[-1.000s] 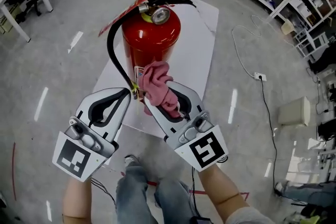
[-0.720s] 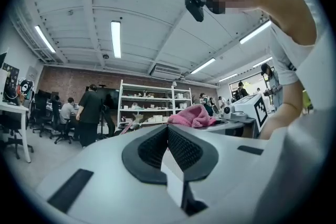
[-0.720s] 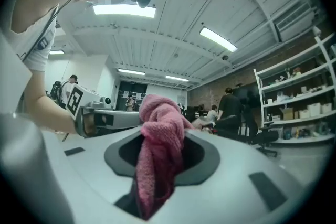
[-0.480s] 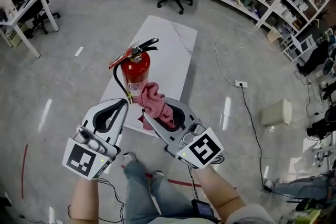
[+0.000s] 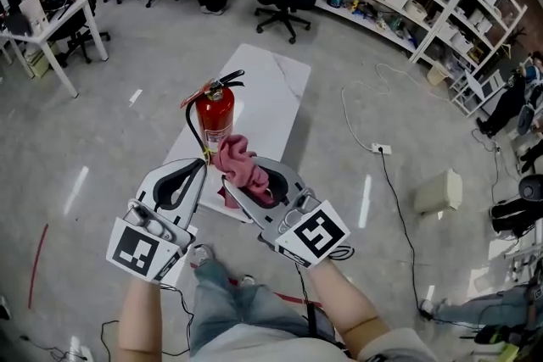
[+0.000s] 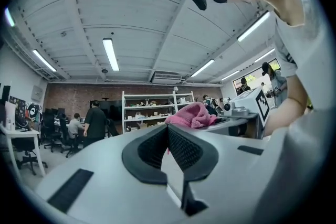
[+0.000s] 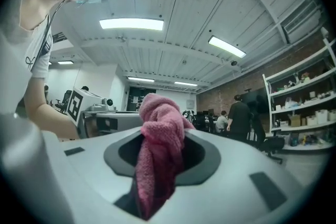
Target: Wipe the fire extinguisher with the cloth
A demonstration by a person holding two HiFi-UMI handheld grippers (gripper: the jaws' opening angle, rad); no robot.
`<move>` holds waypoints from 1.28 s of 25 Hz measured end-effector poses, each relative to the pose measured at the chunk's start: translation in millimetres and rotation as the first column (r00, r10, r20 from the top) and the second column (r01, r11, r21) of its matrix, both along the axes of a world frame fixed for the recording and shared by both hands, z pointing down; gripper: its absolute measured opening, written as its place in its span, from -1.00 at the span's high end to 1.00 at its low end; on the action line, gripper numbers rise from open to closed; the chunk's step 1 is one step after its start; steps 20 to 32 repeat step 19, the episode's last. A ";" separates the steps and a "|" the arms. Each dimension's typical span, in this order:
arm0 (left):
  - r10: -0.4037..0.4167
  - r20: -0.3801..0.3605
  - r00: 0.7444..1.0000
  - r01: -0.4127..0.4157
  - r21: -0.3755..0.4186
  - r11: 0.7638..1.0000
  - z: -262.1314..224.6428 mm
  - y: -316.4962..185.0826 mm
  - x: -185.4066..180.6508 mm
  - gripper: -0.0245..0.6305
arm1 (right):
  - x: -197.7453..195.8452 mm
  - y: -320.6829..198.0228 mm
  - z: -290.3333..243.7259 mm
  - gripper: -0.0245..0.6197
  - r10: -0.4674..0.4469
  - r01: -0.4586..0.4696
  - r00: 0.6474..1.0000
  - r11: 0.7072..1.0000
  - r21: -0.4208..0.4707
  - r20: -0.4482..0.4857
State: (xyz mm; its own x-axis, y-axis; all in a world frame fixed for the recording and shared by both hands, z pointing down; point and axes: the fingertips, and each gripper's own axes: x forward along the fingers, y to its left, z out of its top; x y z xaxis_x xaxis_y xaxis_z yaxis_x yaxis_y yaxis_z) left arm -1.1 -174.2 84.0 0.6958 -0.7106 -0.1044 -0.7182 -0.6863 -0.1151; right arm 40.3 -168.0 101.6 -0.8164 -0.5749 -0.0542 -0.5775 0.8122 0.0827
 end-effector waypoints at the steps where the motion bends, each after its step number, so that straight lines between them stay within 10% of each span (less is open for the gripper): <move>1: -0.003 -0.005 1.000 0.003 0.000 1.000 -0.1 6.7 0.6 0.89 | 0.9 5.9 -0.4 0.49 -0.001 0.001 1.000 1.000 0.000 0.002; 32: -0.023 -0.050 0.998 0.025 0.035 0.999 -20.2 69.3 17.5 0.90 | 14.1 68.7 -15.4 0.49 -0.033 0.032 0.999 0.999 0.033 0.012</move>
